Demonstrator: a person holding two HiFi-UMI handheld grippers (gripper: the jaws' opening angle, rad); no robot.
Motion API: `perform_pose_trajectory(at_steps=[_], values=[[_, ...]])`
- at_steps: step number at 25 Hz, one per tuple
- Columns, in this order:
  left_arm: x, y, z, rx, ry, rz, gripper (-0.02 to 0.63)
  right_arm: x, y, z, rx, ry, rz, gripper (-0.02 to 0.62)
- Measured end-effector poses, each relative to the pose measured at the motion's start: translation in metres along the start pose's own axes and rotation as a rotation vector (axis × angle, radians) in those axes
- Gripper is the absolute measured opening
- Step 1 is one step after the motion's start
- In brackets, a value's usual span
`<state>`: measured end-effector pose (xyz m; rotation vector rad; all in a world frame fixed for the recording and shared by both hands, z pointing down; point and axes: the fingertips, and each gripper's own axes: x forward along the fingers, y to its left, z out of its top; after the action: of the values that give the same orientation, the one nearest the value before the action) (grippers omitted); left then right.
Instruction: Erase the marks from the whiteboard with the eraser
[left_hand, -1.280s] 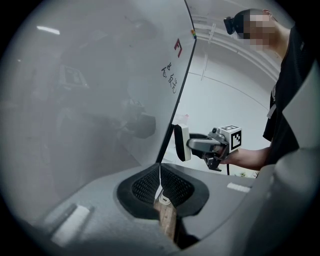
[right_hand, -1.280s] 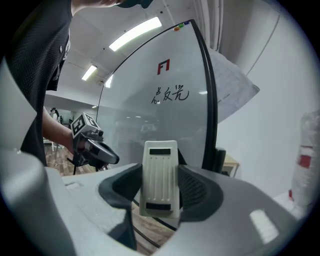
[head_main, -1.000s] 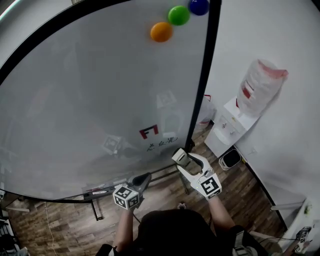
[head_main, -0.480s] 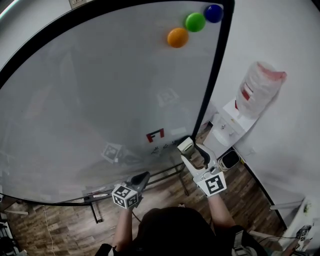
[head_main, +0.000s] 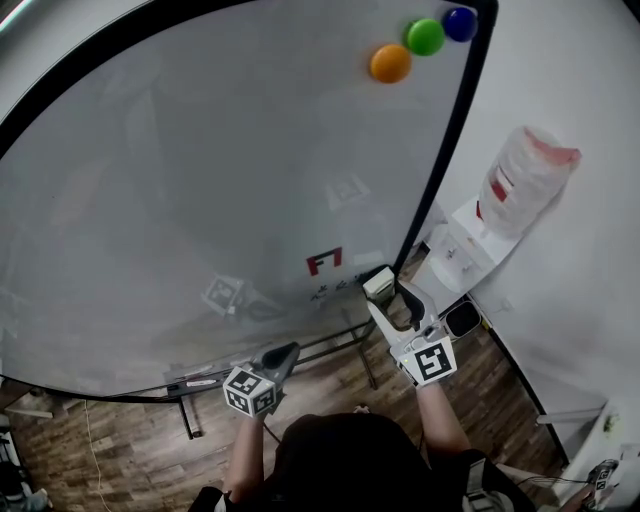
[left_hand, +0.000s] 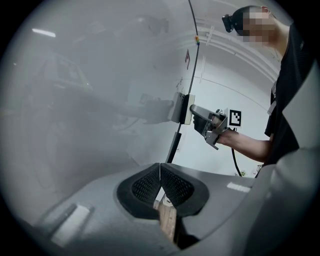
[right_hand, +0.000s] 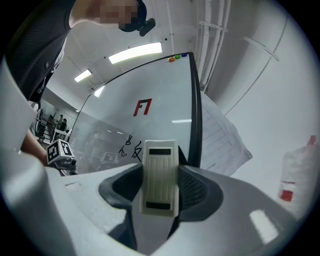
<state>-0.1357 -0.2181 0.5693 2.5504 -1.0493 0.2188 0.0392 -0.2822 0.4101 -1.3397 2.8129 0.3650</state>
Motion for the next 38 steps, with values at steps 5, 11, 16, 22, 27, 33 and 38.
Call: perform_pose_trajectory(at_steps=[5,11,16,22,27,33,38], values=[[-0.006,0.002,-0.002,0.012,-0.012,0.008,0.014,0.002,0.004,0.000,0.017,-0.013,-0.001,0.227],[-0.018,0.008,-0.016,0.006,-0.023,0.017,0.014,0.004,0.012,0.001,0.026,-0.044,-0.017,0.227],[-0.022,0.010,-0.031,0.009,0.000,0.013,0.014,0.012,0.024,0.004,0.027,-0.049,-0.014,0.227],[-0.027,0.007,-0.028,0.011,-0.004,0.030,0.014,0.020,0.044,0.012,0.039,-0.072,0.002,0.227],[-0.034,0.012,-0.038,0.004,-0.003,0.047,0.014,0.029,0.068,0.020,0.015,-0.093,0.060,0.227],[-0.038,0.014,-0.037,-0.001,-0.014,0.065,0.014,0.043,0.114,0.019,-0.068,-0.016,0.177,0.225],[-0.040,0.014,-0.036,-0.002,-0.019,0.075,0.014,0.050,0.140,0.022,-0.063,-0.005,0.256,0.225]])
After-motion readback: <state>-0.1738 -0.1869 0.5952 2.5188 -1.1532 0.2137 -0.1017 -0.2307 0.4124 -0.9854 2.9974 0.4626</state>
